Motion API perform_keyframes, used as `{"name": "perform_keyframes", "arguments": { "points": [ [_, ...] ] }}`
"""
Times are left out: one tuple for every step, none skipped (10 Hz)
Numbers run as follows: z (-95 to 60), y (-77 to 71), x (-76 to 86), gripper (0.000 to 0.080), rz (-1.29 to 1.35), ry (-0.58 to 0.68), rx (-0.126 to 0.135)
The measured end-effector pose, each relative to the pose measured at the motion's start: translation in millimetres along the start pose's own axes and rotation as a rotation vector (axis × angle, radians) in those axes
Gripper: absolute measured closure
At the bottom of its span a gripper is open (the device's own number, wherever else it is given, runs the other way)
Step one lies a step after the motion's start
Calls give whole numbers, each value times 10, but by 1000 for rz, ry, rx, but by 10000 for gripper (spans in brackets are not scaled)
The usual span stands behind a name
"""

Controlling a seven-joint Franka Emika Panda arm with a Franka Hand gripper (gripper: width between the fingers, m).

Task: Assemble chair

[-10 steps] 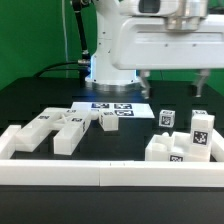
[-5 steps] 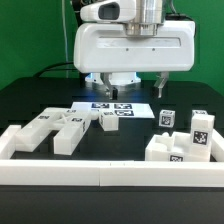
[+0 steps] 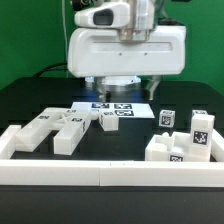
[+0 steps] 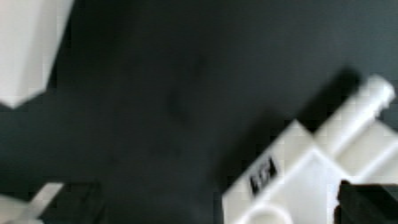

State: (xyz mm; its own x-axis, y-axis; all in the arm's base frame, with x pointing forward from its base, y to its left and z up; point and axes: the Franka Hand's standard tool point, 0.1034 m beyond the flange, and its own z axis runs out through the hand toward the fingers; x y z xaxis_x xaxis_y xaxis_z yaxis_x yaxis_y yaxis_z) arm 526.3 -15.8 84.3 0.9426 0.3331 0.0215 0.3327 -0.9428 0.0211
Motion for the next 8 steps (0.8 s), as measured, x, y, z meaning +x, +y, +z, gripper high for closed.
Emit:
{"name": "perform_keyframes", "arguments": {
  "points": [
    [60, -3, -118, 151, 6, -2, -3],
    [130, -19, -237, 151, 7, -9, -5],
    [166, -8, -306, 151, 13, -18, -3],
    [158, -32, -302, 151, 20, -37, 8],
    [158, -32, -295, 151, 21, -36, 8],
    [171, -79, -328, 151, 32, -77, 27],
    [173, -114, -328, 151, 34, -132, 44],
    [177, -130, -329, 151, 39, -197, 54]
  ]
}}
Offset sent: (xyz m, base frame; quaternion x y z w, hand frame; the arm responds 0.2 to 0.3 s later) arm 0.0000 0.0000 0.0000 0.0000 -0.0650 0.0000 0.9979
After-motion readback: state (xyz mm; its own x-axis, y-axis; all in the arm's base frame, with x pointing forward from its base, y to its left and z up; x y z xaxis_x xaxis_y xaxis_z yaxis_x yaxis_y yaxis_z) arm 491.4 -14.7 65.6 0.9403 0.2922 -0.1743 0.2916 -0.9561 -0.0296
